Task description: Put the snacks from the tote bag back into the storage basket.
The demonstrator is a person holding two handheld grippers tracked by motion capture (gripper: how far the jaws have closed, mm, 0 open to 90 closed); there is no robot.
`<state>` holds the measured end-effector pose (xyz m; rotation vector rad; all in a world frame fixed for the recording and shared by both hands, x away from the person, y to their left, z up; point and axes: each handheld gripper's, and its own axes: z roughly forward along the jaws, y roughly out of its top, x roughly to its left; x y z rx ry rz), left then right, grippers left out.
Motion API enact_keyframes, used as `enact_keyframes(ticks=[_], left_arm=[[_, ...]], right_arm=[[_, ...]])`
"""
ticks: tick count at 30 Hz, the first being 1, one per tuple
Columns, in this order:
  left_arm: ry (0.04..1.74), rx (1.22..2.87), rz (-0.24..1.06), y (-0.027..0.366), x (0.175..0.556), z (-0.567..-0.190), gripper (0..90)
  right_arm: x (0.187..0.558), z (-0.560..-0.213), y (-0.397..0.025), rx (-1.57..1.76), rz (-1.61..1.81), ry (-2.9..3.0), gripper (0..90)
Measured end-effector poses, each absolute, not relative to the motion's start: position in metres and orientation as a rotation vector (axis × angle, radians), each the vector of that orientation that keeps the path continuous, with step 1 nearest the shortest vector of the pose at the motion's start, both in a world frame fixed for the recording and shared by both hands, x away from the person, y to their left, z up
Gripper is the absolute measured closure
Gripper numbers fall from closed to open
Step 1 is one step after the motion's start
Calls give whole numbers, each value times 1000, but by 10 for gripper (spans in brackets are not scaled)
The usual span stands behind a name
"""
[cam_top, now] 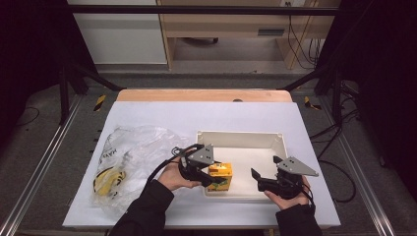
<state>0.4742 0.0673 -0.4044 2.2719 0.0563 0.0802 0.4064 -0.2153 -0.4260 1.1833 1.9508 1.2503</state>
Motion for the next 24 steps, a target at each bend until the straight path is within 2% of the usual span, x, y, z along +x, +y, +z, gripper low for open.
enact_keyframes(ticks=[18, 24], left_arm=[[76, 2292, 72, 67, 475, -416, 495], [150, 2188, 69, 76, 472, -399, 405]], right_arm=[[406, -426, -215, 1179, 1253, 1950, 123], [406, -426, -214, 1183, 1253, 1949, 123]])
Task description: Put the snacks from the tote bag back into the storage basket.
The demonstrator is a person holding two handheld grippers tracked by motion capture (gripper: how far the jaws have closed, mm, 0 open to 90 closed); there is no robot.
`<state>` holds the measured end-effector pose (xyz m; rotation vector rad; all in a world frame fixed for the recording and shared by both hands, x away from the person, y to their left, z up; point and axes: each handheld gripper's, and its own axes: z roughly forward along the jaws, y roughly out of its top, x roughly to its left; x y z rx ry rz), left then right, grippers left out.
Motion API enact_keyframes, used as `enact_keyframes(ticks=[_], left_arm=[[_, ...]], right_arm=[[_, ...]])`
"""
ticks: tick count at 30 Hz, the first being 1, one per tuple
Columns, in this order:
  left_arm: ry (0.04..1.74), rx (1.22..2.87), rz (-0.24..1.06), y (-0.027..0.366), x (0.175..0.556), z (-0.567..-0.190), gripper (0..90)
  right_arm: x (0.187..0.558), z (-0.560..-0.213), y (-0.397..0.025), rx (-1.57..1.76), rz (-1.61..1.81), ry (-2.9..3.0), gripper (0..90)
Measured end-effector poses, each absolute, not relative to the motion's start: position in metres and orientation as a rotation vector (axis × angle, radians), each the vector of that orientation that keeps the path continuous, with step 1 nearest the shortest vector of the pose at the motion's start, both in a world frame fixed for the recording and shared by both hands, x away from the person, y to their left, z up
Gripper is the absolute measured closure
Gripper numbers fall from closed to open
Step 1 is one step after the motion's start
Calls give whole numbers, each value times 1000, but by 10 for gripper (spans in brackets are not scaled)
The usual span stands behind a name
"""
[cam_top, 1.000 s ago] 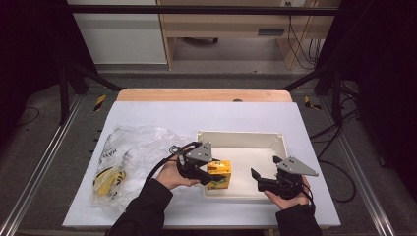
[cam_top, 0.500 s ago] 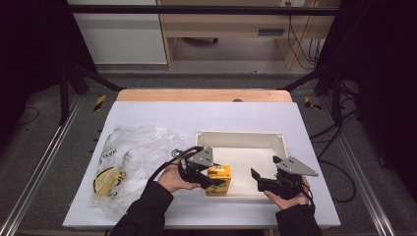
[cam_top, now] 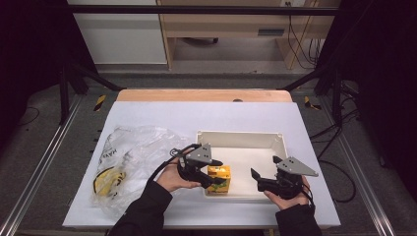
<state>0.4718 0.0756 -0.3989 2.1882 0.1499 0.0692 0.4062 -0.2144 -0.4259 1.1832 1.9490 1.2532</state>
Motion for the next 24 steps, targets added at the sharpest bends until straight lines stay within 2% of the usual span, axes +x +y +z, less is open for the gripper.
enact_keyframes(ticks=[5, 15, 24], left_arm=[[245, 2164, 149, 89, 462, -382, 305], [475, 2108, 295, 137, 443, -368, 279], [690, 2012, 425, 196, 426, -376, 256]], right_arm=[[406, -426, -215, 1184, 1246, 1943, 123], [405, -426, -217, 1188, 1248, 1929, 123], [404, -426, -220, 1193, 1238, 1921, 123]])
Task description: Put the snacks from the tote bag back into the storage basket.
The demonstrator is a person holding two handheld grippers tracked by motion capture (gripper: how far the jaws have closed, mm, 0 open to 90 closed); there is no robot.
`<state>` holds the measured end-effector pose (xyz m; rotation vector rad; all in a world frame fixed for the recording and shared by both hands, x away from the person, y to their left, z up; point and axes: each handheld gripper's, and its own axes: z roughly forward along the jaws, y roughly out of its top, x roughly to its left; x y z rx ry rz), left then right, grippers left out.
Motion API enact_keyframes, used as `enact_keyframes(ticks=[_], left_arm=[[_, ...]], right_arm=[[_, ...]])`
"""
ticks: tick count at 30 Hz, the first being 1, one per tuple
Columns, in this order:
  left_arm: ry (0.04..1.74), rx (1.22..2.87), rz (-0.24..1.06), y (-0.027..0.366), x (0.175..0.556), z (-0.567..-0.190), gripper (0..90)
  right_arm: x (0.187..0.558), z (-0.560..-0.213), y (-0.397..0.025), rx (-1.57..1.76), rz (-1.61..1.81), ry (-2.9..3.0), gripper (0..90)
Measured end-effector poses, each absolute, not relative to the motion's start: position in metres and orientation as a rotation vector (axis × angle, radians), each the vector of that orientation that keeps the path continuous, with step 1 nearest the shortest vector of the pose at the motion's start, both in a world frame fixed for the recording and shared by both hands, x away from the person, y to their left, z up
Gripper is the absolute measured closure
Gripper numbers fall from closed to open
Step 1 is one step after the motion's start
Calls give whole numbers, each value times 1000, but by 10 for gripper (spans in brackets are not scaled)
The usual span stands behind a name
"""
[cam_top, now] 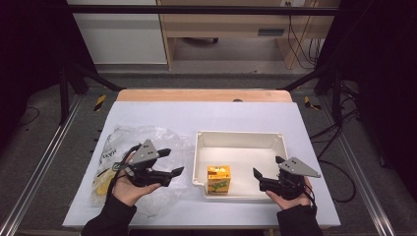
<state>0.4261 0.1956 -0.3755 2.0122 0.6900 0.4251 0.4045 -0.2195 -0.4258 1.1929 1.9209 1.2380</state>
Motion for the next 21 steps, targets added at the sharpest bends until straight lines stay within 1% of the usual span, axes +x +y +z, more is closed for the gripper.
enact_keyframes(ticks=[3, 11, 15, 16, 17, 18, 21], left_arm=[[758, 1972, 476, 214, 420, -379, 245], [901, 1844, 563, 262, 405, -392, 231], [949, 1759, 569, 284, 398, -404, 235], [966, 1763, 562, 289, 399, -406, 244], [966, 1763, 562, 289, 399, -406, 235], [985, 1748, 590, 296, 398, -406, 239], [988, 1739, 595, 302, 397, -407, 240]], right_arm=[[405, -426, -221, 1201, 1237, 1916, 123], [403, -426, -225, 1215, 1224, 1903, 125], [403, -427, -226, 1215, 1213, 1909, 136], [403, -428, -226, 1211, 1209, 1911, 138], [403, -428, -226, 1214, 1208, 1914, 138], [403, -428, -225, 1212, 1208, 1912, 138], [403, -427, -225, 1208, 1212, 1913, 138]])
